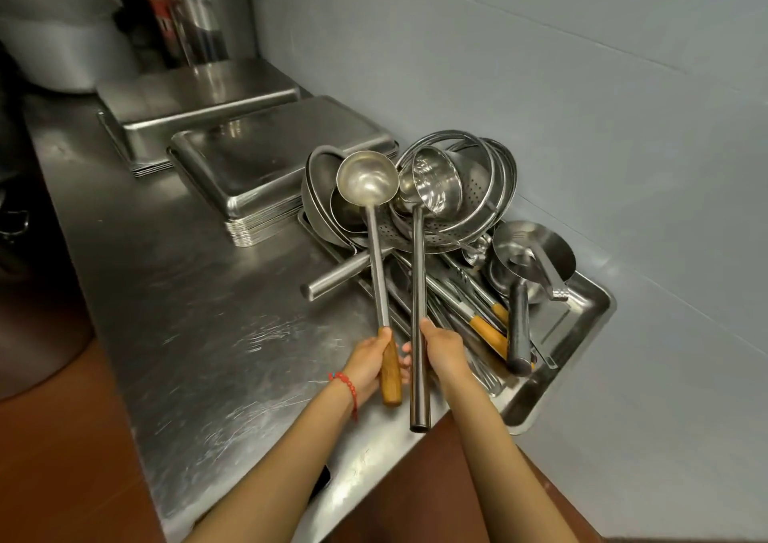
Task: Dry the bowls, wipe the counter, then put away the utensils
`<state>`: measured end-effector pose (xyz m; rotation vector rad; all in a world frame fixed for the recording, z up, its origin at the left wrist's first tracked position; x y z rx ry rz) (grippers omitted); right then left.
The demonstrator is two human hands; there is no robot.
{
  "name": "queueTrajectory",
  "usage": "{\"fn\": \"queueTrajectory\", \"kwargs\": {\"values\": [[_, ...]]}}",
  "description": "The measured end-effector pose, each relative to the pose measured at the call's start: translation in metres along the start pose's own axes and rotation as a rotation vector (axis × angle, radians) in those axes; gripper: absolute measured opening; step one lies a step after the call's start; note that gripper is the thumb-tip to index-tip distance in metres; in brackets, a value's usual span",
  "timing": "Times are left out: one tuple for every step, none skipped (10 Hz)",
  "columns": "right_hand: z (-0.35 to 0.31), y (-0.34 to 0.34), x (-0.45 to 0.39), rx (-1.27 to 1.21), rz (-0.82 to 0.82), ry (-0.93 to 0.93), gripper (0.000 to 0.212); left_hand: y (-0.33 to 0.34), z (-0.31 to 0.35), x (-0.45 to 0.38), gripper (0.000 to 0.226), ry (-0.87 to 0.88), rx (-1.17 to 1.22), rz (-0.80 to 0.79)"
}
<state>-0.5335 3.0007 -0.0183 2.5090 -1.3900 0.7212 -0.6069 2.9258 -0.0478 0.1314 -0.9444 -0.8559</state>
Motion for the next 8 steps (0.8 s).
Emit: {"fn": "queueTrajectory", "kwargs": {"values": [[0.009, -0.009, -0.003, 0.048, 0.024, -0.043, 0.04, 0.005, -0.008, -0.004, 0.021, -0.012, -0.006, -0.025], [0.012, -0.019, -0.003, 0.178, 0.056, -0.144, 0.036, 0.002, -0.01, -0.008, 0.025, 0.001, -0.184, 0.057], [0.013, -0.024, -0.002, 0.241, 0.07, -0.202, 0.036, 0.003, -0.011, -0.012, 0.03, 0.0, -0.306, 0.085], [0.011, -0.029, 0.002, 0.285, 0.09, -0.253, 0.032, 0.003, -0.011, -0.013, 0.031, 0.008, -0.399, 0.107], [0.011, -0.036, 0.005, 0.309, 0.124, -0.286, 0.026, 0.003, -0.01, -0.014, 0.03, 0.024, -0.459, 0.103], [0.008, -0.038, 0.014, 0.398, 0.165, -0.308, 0.029, 0.001, -0.009, -0.008, 0.021, 0.041, -0.514, 0.097], [0.002, -0.042, 0.023, 0.564, 0.24, -0.386, 0.03, -0.007, -0.001, -0.003, 0.028, 0.177, -0.669, 0.153], [-0.006, -0.039, 0.033, 0.694, 0.275, -0.456, 0.026, -0.018, 0.016, 0.014, 0.033, 0.405, -0.941, 0.28]]}}
Point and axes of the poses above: each hand's wrist, its own x-axis away from the middle knuckle, its own y-axis out of the palm, z = x × y, the point moved 7 cm from there along -x, towards the middle knuckle, and after that the axes turned 6 degrees about -y, right-handed, at the moved point
